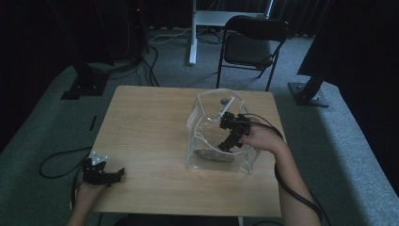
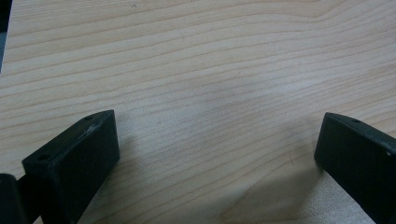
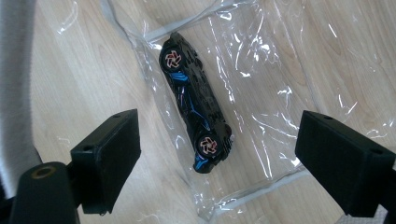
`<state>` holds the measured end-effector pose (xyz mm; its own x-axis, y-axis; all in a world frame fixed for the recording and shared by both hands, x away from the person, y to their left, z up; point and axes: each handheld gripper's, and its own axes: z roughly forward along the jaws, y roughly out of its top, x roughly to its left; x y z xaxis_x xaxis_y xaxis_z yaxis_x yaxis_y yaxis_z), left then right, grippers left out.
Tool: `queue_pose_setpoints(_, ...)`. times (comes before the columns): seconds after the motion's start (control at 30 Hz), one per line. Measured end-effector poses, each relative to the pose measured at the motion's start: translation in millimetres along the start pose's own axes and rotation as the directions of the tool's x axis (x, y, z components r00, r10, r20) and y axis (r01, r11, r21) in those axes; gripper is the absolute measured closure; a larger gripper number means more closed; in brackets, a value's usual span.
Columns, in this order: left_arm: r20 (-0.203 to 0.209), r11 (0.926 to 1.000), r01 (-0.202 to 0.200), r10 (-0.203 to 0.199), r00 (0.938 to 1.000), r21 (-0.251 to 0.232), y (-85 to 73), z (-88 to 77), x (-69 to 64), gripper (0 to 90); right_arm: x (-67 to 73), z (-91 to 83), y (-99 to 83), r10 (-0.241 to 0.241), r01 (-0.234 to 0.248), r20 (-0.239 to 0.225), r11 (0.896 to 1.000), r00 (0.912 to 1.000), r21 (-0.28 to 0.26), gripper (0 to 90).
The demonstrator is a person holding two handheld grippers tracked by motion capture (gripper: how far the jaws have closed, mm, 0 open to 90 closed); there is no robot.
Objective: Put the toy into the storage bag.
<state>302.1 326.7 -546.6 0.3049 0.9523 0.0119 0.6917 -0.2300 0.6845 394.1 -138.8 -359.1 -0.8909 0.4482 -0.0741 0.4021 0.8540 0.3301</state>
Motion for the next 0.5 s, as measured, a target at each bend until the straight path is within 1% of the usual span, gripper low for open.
queue_pose_setpoints(0.03, -0.001, 1.0, -0.002, 0.002, 1.0, -0.003, -0.1, 0.3, -0.2, 0.4, 0.4, -1.1, -1.2, 0.009, -0.009, 0.002, 1.0, 1.0, -0.004, 13.3)
queue_pose_setpoints(0.07, -0.001, 1.0, -0.001, 0.001, 1.0, -0.003, -0.1, 0.3, -0.3, 0.4, 1.1, -3.1, -4.3, 0.031, -0.031, -0.001, 0.999, 0.9995, -0.024, 13.3)
queue_pose_setpoints(0.17, -0.001, 1.0, -0.001, 0.001, 1.0, -0.002, -0.1, 0.3, -0.3, 0.4, 1.2, -5.4, -7.5, 0.046, -0.047, -0.008, 0.998, 0.9989, -0.043, 13.2)
queue_pose_setpoints(0.27, -0.001, 1.0, -0.001, 0.001, 1.0, -0.002, -0.1, 0.3, -0.3, 0.3, 1.3, -9.1, -13.7, 0.081, -0.082, -0.015, 0.993, 0.9966, -0.081, 12.7)
queue_pose_setpoints(0.4, -0.001, 1.0, -0.001, 0.001, 1.0, -0.002, -0.1, 0.3, -0.3, 0.3, 3.4, -12.5, -21.0, 0.089, -0.089, -0.012, 0.989, 0.996, -0.117, 12.5)
queue_pose_setpoints(0.5, 0.0, 1.0, -0.001, 0.001, 1.0, 0.0, 0.0, 0.1, -0.2, 0.3, 5.2, -16.0, -26.2, 0.104, -0.105, -0.013, 0.983, 0.9945, -0.153, 12.3)
